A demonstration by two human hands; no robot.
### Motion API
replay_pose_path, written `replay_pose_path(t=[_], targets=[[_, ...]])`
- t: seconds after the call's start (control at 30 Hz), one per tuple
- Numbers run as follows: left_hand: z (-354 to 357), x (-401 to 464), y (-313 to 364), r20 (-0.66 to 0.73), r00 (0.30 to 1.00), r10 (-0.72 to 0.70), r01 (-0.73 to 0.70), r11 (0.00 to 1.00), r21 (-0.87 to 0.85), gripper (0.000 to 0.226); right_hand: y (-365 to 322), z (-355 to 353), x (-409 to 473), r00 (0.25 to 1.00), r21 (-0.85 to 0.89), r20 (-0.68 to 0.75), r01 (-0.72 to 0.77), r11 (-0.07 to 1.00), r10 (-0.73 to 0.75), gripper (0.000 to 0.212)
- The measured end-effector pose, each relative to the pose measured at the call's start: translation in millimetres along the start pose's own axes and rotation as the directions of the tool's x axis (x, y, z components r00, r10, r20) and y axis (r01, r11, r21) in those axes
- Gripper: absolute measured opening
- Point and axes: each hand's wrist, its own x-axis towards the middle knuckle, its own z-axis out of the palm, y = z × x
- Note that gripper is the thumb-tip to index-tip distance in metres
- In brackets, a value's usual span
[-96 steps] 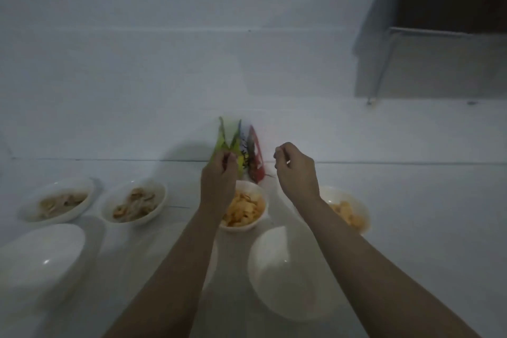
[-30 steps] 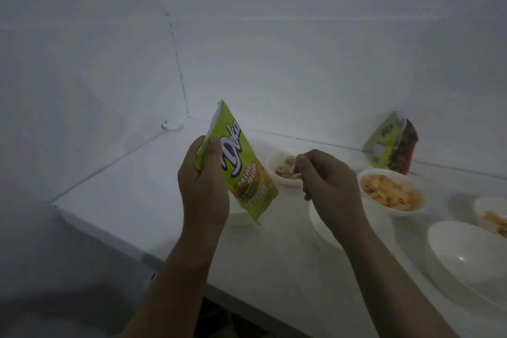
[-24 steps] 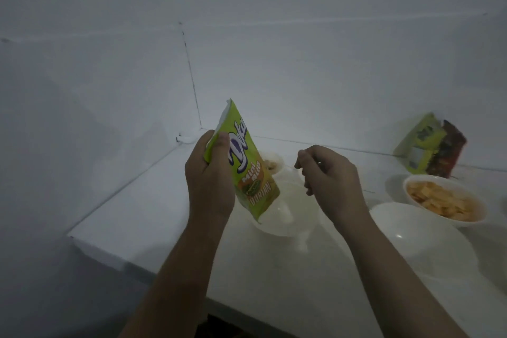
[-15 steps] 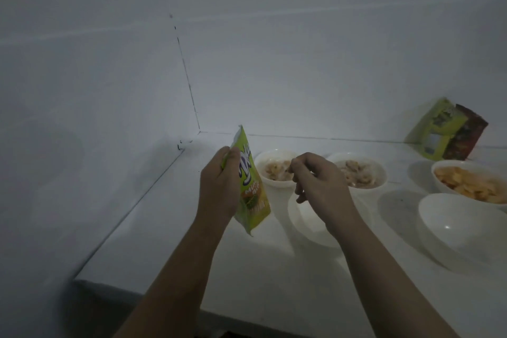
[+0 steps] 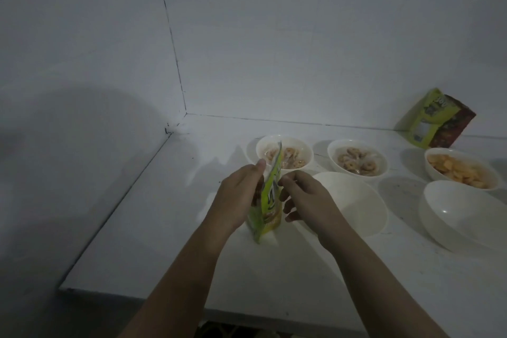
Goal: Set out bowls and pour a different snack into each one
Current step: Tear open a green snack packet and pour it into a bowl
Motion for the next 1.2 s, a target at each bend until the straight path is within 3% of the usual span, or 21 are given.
replay_pose_path(t=[0.17, 0.33, 0.5, 0.67, 0.9, 1.2], targets=[[-6, 10, -6, 0.206, 0.978, -0.032, 0.042, 0.998, -0.042, 0.031, -9, 8, 0, 0.999, 0.01, 0.031, -0.035, 0.999, 0.035, 0.037], [-16, 12, -5, 0.353, 0.935, -0.026, 0.058, 0.995, -0.08, 0.034, -18, 11, -6, 0.991, -0.122, 0.134, 0.01, 0.993, 0.007, 0.041], [-26, 15, -8, 0.227, 0.974, 0.011, -0.005, 1.0, -0.028, 0.04, -26, 15, -10, 0.979, -0.163, 0.196, 0.085, 0.983, -0.052, 0.036], [-30, 17, -11, 0.25, 0.954, 0.164, -0.17, 0.985, 0.001, 0.044, -35, 21, -11, 0.973, -0.243, 0.188, 0.181, 0.953, -0.137, 0.026], [-30, 11, -14, 0.26, 0.903, 0.343, -0.346, 0.937, -0.035, 0.03, -39, 23, -9, 0.969, -0.291, 0.109, 0.246, 0.925, -0.223, 0.032], [-24, 0, -25, 0.195, 0.938, 0.288, -0.279, 0.958, -0.073, 0.033, -28, 25, -8, 0.938, -0.425, 0.148, 0.347, 0.836, -0.314, 0.032]])
